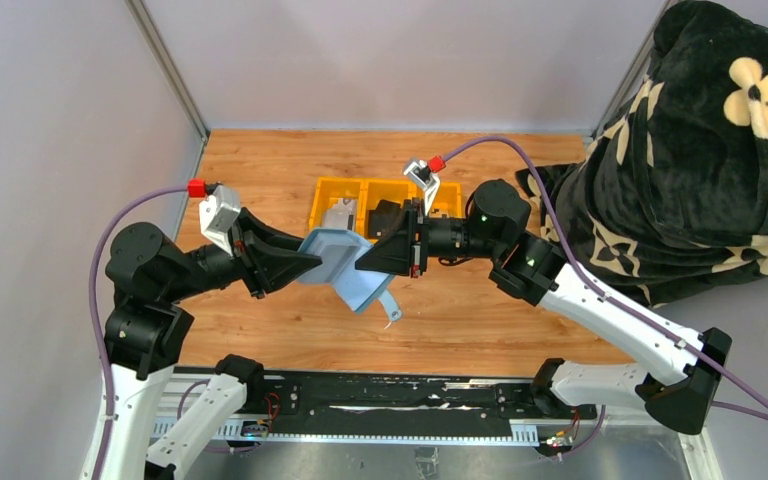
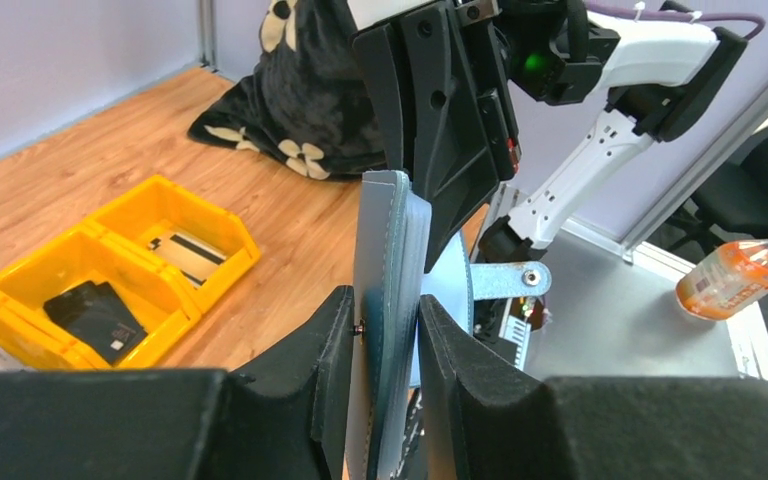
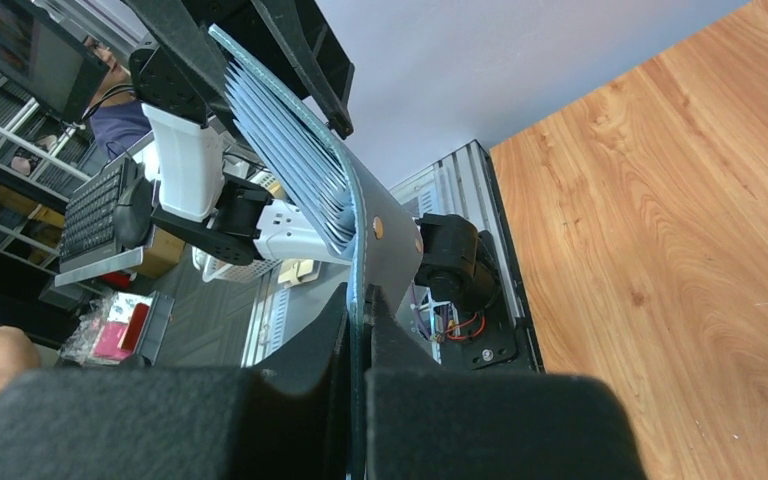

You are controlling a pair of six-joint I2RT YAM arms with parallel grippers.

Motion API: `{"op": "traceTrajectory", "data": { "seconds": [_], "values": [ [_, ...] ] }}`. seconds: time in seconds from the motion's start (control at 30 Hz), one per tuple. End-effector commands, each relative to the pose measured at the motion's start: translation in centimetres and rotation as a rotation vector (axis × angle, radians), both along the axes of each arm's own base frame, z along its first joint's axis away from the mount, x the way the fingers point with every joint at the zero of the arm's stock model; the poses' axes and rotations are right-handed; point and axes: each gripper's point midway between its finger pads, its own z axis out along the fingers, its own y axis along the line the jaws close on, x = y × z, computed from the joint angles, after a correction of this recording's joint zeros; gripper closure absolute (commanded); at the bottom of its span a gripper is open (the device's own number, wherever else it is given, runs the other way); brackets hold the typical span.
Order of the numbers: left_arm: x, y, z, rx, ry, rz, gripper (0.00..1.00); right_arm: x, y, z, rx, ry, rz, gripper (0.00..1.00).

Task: Take the credit cards out of the card holder
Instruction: Remove the credit card from the card holder.

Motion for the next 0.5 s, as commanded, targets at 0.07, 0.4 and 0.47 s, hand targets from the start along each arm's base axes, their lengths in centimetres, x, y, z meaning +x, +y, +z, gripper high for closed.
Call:
{"op": "traceTrajectory", "data": {
  "seconds": [0.07, 0.4, 0.47],
  "values": [
    [-1.3, -0.8, 0.1, -0.036, 0.061, -0.099, 0.69, -2.7, -0.5, 3.8, 0.129, -0.084, 0.097, 1.00],
    [-3.3, -1.4, 1.1, -0.046, 0.132, -0.228, 0.68, -4.4, -2.5, 4.4, 0.204, -0.154, 0.176, 1.00],
    [-3.6, -1.4, 1.3, -0.052, 0.135, -0.244, 0.62, -5.0, -2.6, 4.4, 0.225, -0.158, 0.215, 1.00]
  ]
}}
